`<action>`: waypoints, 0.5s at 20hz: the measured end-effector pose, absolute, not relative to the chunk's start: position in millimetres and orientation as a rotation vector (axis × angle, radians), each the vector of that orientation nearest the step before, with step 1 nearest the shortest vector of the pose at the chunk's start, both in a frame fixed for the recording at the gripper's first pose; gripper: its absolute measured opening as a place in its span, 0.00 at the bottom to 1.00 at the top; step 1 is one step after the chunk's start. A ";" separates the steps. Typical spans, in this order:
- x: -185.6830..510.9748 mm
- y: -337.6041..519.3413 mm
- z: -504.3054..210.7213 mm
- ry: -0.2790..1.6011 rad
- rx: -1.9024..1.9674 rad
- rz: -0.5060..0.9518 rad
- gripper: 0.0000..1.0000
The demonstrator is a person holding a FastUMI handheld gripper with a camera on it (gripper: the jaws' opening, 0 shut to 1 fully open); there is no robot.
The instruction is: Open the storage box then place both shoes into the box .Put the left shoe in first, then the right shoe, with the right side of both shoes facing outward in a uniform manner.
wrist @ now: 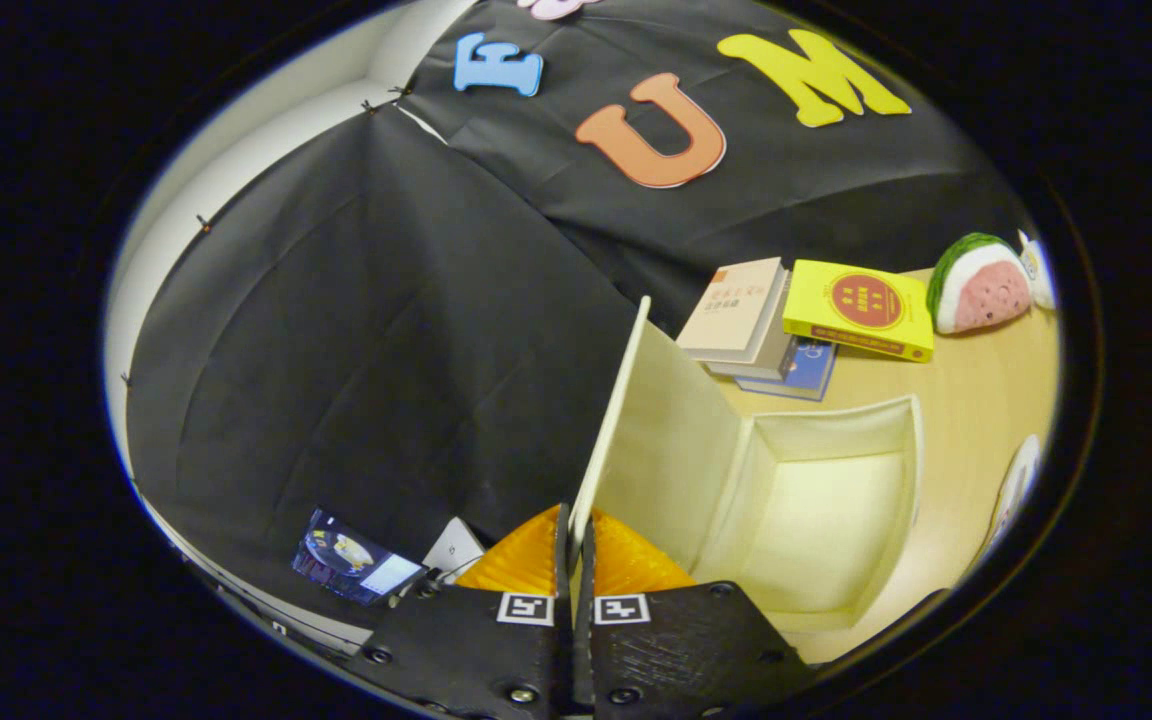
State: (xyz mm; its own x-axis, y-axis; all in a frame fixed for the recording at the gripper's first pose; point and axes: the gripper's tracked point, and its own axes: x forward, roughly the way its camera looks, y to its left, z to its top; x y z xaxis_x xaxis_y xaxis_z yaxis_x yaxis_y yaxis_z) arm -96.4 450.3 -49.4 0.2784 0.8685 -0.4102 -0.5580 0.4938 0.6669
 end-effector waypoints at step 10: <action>-107.3 513.6 -40.1 0.639 0.183 0.997 0.68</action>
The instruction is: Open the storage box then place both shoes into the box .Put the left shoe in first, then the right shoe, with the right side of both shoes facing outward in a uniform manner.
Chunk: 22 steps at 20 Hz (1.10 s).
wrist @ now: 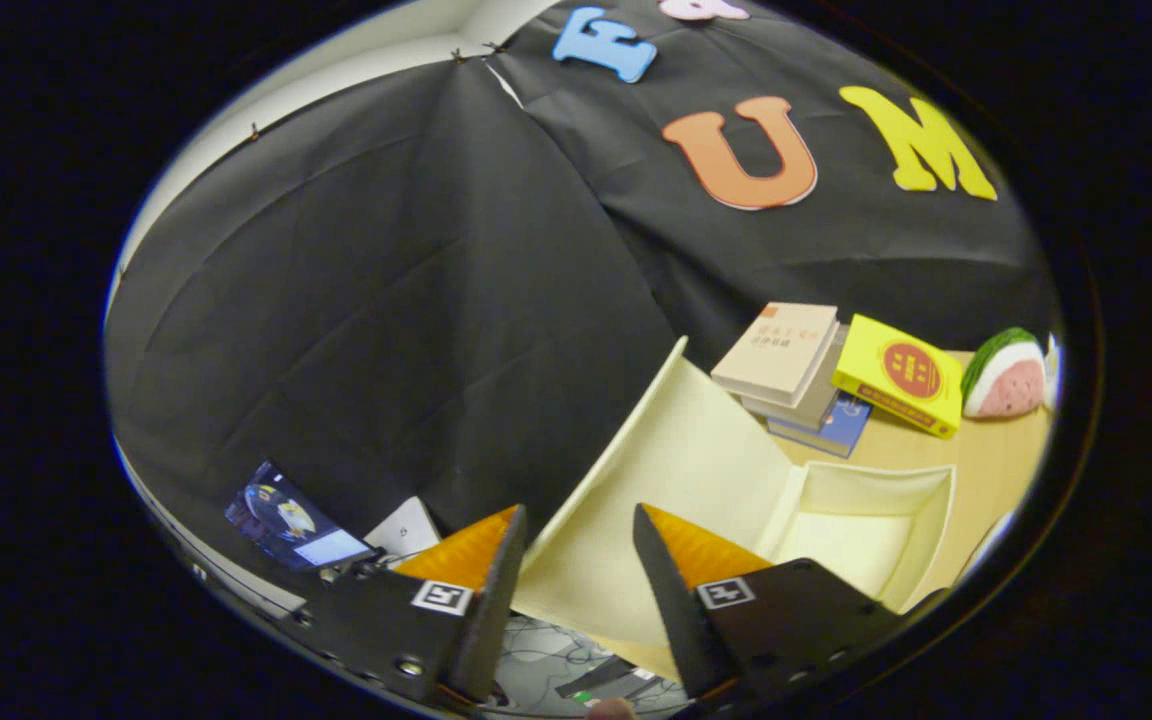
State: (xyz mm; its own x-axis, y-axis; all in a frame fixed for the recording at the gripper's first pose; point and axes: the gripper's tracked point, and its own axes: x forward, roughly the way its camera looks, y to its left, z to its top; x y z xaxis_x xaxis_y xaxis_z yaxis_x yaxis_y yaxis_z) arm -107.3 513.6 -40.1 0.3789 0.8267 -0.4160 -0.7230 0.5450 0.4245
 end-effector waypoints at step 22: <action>6.7 100.9 -52.3 0.285 0.042 0.424 0.96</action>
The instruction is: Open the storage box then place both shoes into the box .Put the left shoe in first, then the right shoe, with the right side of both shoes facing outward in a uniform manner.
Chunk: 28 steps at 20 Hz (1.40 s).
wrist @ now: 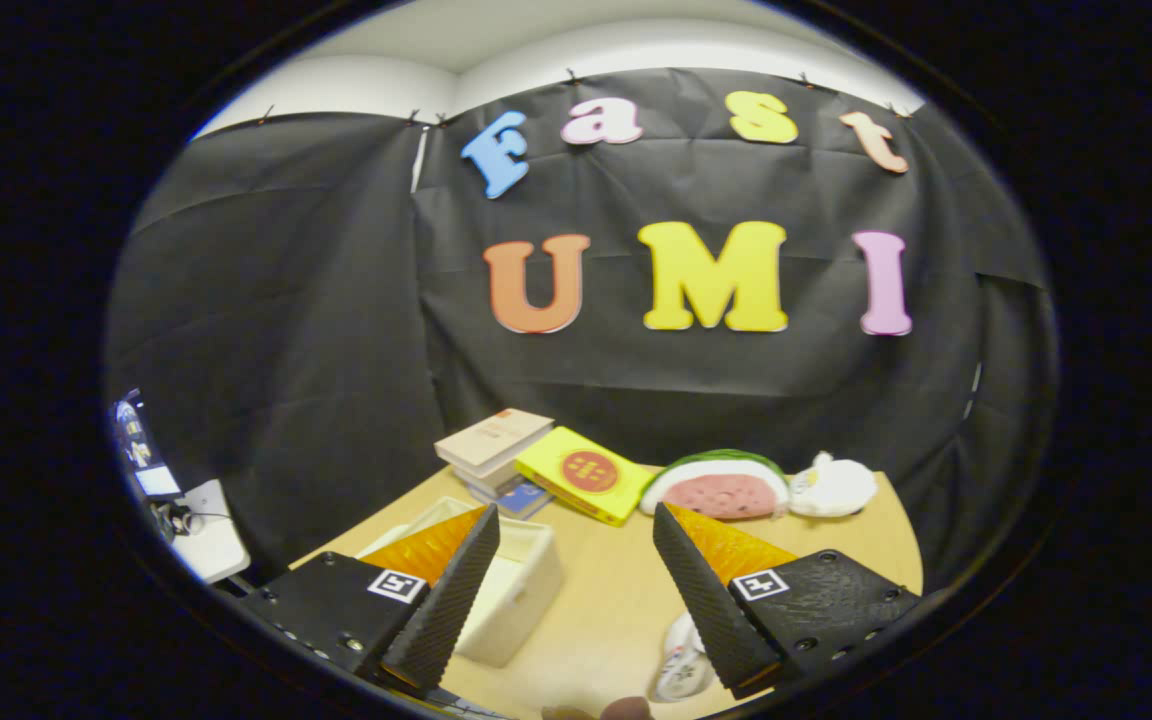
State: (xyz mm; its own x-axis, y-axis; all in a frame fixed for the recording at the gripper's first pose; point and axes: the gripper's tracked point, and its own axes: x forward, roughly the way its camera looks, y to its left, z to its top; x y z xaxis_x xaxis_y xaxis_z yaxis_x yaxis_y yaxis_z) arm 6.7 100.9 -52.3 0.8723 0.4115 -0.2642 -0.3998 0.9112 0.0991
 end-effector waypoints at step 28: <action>30.2 12.2 -382.8 0.871 0.045 0.422 0.88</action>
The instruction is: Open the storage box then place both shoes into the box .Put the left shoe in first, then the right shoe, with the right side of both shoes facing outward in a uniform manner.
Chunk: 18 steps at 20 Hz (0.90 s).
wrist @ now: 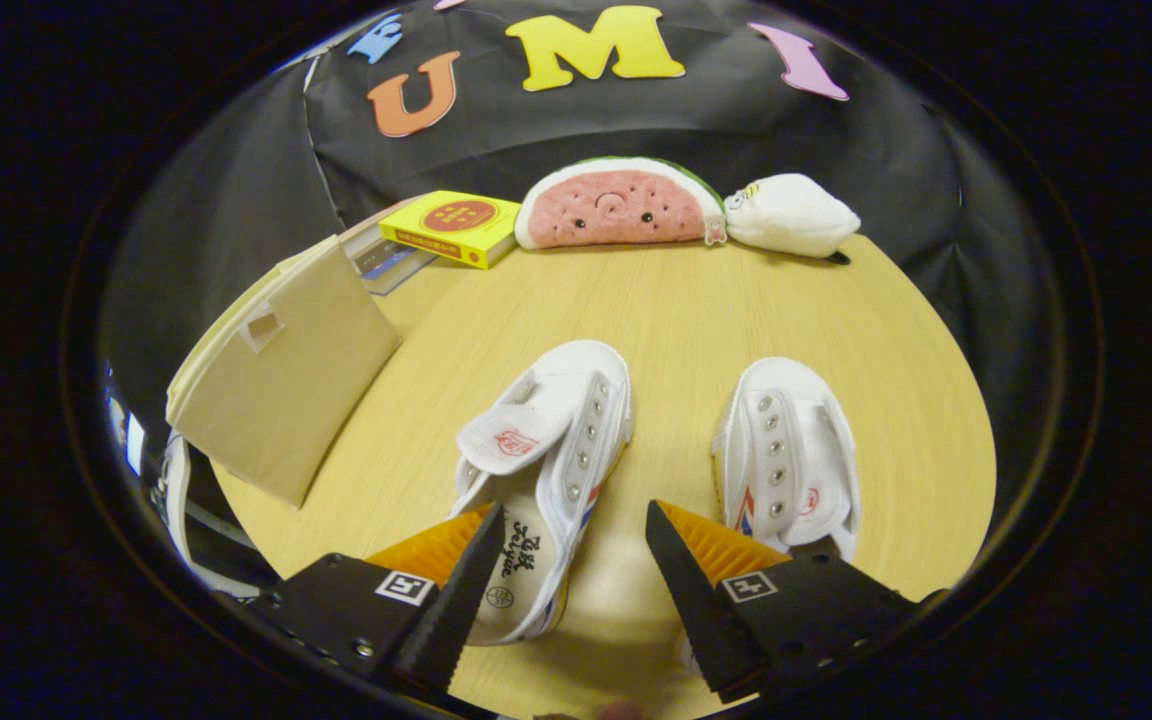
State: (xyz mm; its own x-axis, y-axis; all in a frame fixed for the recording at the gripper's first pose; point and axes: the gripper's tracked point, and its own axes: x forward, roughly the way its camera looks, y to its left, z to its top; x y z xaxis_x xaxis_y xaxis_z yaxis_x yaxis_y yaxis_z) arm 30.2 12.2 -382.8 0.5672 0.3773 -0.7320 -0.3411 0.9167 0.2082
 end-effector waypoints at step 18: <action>34.7 20.7 -392.8 1.010 0.315 0.235 0.28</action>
